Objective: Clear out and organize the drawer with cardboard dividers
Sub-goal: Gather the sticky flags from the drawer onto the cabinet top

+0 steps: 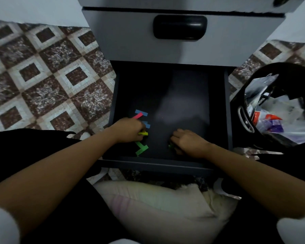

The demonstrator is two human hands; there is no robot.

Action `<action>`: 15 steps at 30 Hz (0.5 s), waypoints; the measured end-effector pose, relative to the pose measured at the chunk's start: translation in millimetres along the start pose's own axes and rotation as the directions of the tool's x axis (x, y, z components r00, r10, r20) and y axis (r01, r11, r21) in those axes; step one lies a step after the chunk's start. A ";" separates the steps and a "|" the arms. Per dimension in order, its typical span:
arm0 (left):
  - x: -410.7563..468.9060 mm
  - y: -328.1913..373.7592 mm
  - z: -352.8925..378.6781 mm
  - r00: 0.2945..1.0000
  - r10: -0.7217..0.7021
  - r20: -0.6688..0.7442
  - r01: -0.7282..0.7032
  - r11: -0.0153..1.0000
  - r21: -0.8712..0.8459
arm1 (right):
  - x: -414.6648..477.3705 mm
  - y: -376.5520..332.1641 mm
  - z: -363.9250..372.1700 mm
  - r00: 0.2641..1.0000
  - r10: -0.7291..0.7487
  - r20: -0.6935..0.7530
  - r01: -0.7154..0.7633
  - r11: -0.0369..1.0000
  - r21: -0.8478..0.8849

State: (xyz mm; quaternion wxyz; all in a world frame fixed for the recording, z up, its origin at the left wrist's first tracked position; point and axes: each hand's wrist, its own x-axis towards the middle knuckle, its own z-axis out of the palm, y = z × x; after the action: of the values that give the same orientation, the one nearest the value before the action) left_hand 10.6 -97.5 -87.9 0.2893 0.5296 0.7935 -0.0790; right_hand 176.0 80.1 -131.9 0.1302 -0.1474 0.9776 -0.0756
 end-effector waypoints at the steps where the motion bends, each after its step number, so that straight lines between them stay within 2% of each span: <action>1: 0.3 -0.4 -0.9 1.000 -0.008 0.001 0.008 1.000 -0.002 | 0.3 0.0 0.1 1.000 0.000 -0.008 0.000 1.000 0.013; 4: 1.8 -2.1 -3.4 1.000 -0.021 0.002 0.021 0.999 -0.029 | 1.0 0.1 0.6 1.000 0.010 0.010 -0.011 0.999 0.050; 7: 2.2 -3.5 -6.8 0.999 -0.034 -0.017 0.033 0.997 -0.071 | 2.1 -1.9 -2.6 0.994 0.069 0.087 -0.075 0.995 0.072; 11: 2.4 -3.7 -8.7 0.998 -0.046 -0.039 0.043 0.997 -0.065 | 3.1 -2.0 -6.6 0.980 0.133 0.148 -0.136 0.991 0.011; 15: 3.9 -6.0 -9.8 0.998 -0.062 -0.023 0.060 0.994 -0.090 | 0.3 -4.2 -6.3 0.979 0.150 0.135 -0.156 0.987 0.031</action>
State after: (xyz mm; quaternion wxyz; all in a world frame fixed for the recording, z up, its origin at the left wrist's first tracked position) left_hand 0.6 -92.7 -83.1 0.3001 0.4926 0.8156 -0.0453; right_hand 175.1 76.7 -125.1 0.2030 -0.0737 0.9735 -0.0757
